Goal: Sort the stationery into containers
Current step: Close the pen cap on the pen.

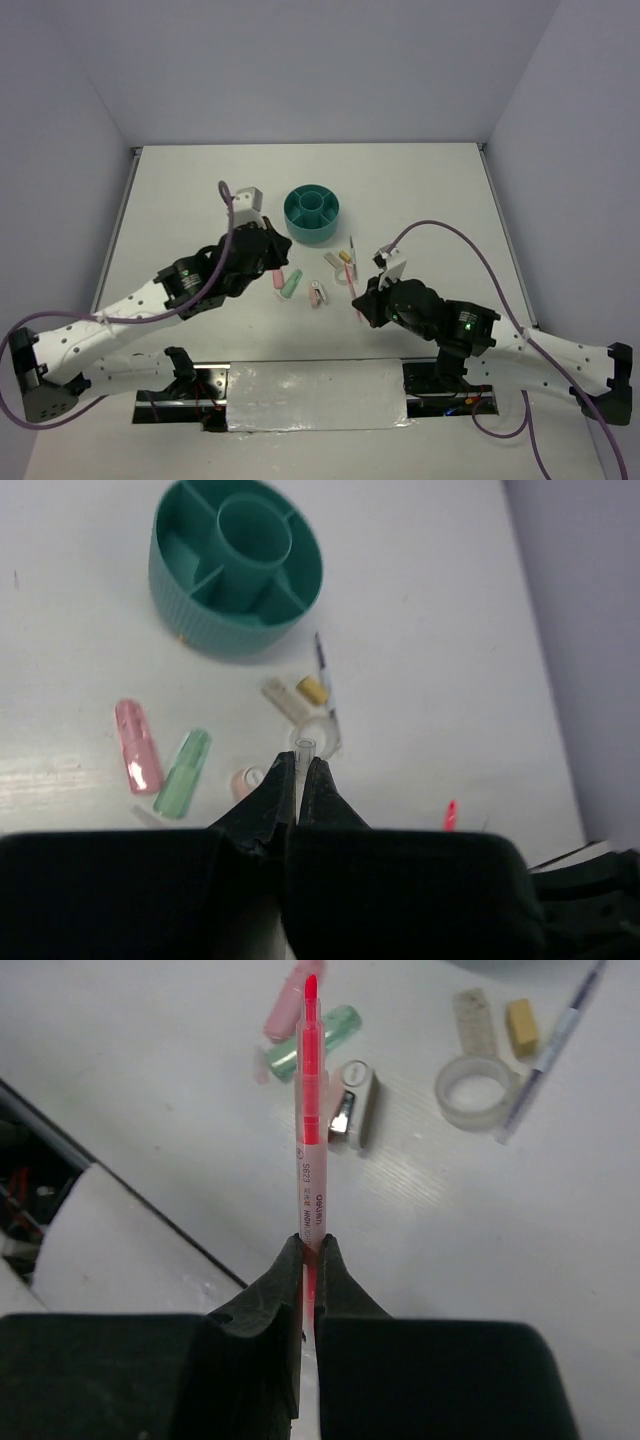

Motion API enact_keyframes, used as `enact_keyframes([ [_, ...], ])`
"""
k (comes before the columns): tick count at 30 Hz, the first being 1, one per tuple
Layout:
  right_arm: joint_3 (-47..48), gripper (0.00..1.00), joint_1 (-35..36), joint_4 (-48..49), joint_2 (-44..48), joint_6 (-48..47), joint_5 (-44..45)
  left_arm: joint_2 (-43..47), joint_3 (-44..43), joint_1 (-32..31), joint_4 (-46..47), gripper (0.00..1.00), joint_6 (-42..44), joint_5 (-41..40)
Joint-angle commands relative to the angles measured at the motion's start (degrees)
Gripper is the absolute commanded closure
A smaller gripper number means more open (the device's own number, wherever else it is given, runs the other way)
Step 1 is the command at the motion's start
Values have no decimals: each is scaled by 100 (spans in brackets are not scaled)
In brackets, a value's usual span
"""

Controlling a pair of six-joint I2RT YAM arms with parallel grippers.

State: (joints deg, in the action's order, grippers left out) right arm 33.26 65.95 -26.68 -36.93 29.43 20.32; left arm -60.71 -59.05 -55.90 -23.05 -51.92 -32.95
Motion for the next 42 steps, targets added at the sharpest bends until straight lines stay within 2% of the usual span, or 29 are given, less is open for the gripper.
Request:
enact_keyframes([
  [1, -117, 100, -4, 1401, 81, 107, -519, 392, -116, 420, 740, 100, 761, -81],
  [7, -468, 100, -12, 2954, -174, 115, -1598, 1157, 217, 1036, 2022, 100, 1237, 753],
  [10, -741, 100, -4, 4315, -209, 212, -2222, 1552, 708, 1169, 2909, 100, 1342, 1333],
  [14, -619, 100, 5, 4845, -683, 186, -2672, 1746, 982, 1178, 3675, 100, 1448, 2080],
  [16, -645, 100, 40, 5179, -772, 177, -2743, 1825, 1096, 1178, 3912, 100, 1439, 2204],
  [22, -250, 100, 40, 5120, -1097, 19, -2726, 1931, 1316, 1178, 4229, 100, 1396, 2846],
  [26, -197, 100, 40, 5050, -1010, -7, -2041, 2106, 1580, 1187, 4440, 100, 1273, 2996],
  [31, 198, 100, 40, 4786, -1281, -104, -2128, 2291, 1940, 1178, 4757, 100, 1158, 3347],
  [42, 304, 100, 49, 4619, -1335, -210, -1919, 2371, 2117, 1178, 4959, 100, 1000, 3532],
])
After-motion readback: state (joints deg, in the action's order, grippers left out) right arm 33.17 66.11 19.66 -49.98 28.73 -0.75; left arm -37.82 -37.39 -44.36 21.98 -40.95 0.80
